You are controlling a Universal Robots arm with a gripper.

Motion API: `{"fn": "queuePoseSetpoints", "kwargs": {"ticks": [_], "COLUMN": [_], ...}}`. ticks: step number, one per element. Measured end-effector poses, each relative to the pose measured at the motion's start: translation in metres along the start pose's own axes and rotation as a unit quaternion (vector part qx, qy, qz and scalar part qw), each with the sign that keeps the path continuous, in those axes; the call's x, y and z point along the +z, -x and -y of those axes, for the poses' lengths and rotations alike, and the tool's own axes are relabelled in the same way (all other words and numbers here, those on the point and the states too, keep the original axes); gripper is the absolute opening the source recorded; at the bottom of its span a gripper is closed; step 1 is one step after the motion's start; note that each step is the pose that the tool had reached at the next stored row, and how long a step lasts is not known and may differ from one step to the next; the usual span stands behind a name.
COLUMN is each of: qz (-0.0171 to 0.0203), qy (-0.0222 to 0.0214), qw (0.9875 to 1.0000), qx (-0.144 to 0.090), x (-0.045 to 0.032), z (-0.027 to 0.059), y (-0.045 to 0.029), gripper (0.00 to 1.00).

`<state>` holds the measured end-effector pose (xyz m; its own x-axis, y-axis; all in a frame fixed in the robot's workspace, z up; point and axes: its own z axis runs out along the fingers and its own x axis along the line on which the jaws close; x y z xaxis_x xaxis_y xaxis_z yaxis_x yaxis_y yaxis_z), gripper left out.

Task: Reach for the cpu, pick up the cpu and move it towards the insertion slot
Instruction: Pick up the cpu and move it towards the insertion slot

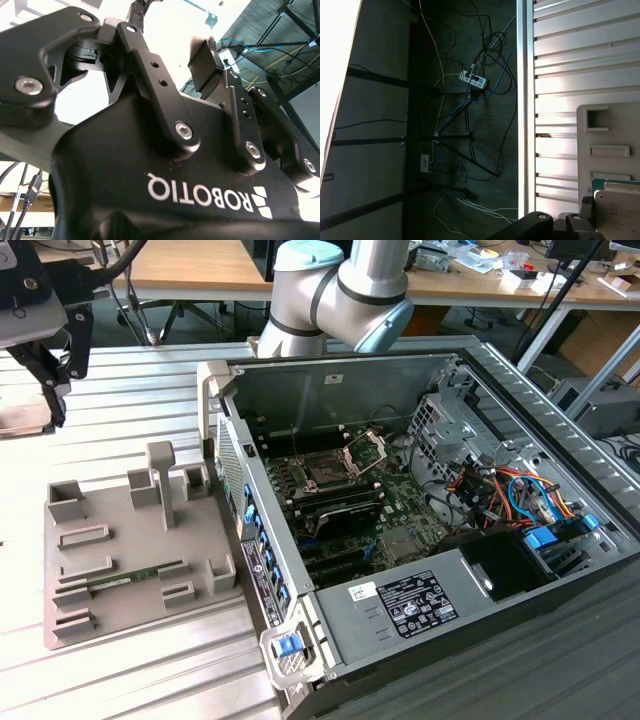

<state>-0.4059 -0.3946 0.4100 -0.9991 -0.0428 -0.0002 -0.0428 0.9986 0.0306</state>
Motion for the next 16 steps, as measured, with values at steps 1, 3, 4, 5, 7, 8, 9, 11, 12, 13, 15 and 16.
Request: {"fn": "queuePoseSetpoints", "kwargs": {"ticks": [1, 3, 4, 5, 7, 8, 9, 11, 12, 13, 15, 16], "qz": [0.0, 0.0, 0.0, 0.0, 0.0, 0.0, 0.0, 0.0, 0.0, 0.0, 0.0, 0.0], "qy": [-0.0001, -0.0001, -0.0002, -0.0002, -0.0003, -0.0004, -0.0004, -0.0005, -0.0006, -0.0006, -0.0006, -0.0007], "qw": [1.0, 1.0, 1.0, 1.0, 1.0, 1.0, 1.0, 1.0, 1.0, 1.0, 1.0, 1.0], "qx": [0.0, 0.0, 0.0, 0.0, 0.0, 0.0, 0.0, 0.0, 0.0, 0.0, 0.0, 0.0], "x": [0.0, 0.0, 0.0, 0.0, 0.0, 0.0, 0.0, 0.0, 0.0, 0.0, 0.0, 0.0], "z": [0.0, 0.0002, 0.0002, 0.0002, 0.0003, 0.0003, 0.0004, 0.0004, 0.0004, 0.0005, 0.0005, 0.0005], "y": [0.0005, 0.0029, 0.0035, 0.0044, 0.0062, 0.0075, 0.0081, 0.0097, 0.0102, 0.0108, 0.0118, 0.0122], "gripper": [0.55, 0.55, 0.55, 0.55, 0.55, 0.55, 0.55, 0.55, 0.55, 0.55, 0.55, 0.55]}}
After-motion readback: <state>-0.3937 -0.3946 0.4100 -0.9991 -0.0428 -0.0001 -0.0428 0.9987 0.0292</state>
